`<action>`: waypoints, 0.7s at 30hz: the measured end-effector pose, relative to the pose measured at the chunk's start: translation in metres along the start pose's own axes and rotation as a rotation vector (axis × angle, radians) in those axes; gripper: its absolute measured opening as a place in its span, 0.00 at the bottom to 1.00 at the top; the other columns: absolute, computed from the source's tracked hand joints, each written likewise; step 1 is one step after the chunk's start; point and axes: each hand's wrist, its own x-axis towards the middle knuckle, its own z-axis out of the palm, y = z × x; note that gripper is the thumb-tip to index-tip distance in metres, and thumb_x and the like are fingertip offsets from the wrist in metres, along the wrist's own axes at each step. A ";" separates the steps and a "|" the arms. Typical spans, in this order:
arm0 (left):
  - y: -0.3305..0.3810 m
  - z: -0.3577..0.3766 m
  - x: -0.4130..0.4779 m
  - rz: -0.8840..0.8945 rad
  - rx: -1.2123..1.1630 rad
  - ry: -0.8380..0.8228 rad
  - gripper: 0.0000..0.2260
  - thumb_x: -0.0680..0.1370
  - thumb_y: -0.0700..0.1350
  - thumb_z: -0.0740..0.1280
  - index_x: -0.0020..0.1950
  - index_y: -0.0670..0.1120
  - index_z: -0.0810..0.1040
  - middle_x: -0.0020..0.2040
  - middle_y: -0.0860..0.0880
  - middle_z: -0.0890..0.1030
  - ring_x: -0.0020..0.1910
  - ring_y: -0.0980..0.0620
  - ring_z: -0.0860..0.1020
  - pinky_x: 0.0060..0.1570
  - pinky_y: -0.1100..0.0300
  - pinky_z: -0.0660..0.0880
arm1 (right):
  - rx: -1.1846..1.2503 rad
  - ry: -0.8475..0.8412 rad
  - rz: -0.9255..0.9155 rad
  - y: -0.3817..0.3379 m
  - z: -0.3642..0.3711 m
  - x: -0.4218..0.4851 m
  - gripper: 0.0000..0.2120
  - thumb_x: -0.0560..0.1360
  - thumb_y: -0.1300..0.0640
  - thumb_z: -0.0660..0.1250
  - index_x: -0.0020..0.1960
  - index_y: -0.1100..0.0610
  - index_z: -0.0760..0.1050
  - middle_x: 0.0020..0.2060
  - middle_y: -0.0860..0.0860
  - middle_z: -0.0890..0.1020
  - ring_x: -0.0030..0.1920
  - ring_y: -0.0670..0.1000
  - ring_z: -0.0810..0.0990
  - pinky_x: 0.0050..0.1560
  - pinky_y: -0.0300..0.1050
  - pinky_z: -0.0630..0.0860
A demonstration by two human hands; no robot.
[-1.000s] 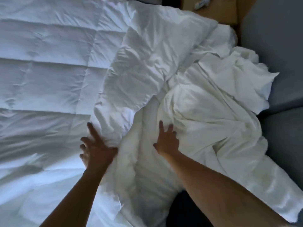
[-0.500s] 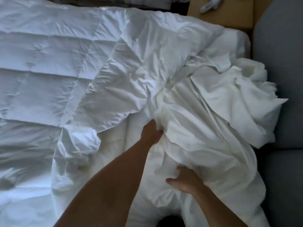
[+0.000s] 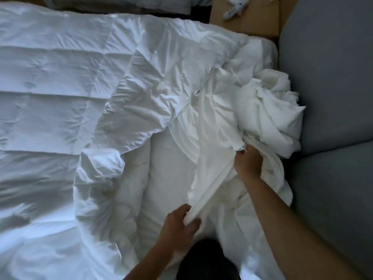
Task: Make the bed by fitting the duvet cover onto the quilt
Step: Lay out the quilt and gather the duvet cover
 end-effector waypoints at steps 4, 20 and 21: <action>0.013 -0.044 -0.029 0.141 -0.048 -0.030 0.10 0.75 0.51 0.74 0.38 0.58 0.75 0.30 0.65 0.77 0.30 0.65 0.74 0.33 0.71 0.66 | 0.065 0.055 0.169 0.026 -0.046 -0.024 0.13 0.82 0.58 0.61 0.54 0.67 0.79 0.52 0.64 0.82 0.53 0.63 0.80 0.48 0.44 0.68; 0.076 -0.173 -0.116 0.366 -0.156 -0.293 0.08 0.82 0.46 0.67 0.52 0.44 0.84 0.45 0.51 0.85 0.45 0.55 0.81 0.49 0.56 0.74 | -0.550 -0.693 -0.764 -0.163 -0.119 -0.224 0.28 0.82 0.36 0.51 0.39 0.56 0.76 0.33 0.52 0.79 0.37 0.50 0.78 0.42 0.47 0.72; 0.077 -0.182 -0.122 0.356 -0.231 -0.286 0.09 0.82 0.46 0.66 0.53 0.44 0.84 0.47 0.47 0.85 0.47 0.49 0.82 0.53 0.52 0.75 | -0.513 -0.599 -0.772 -0.164 -0.128 -0.223 0.31 0.81 0.35 0.51 0.34 0.57 0.73 0.30 0.53 0.77 0.33 0.50 0.76 0.39 0.46 0.71</action>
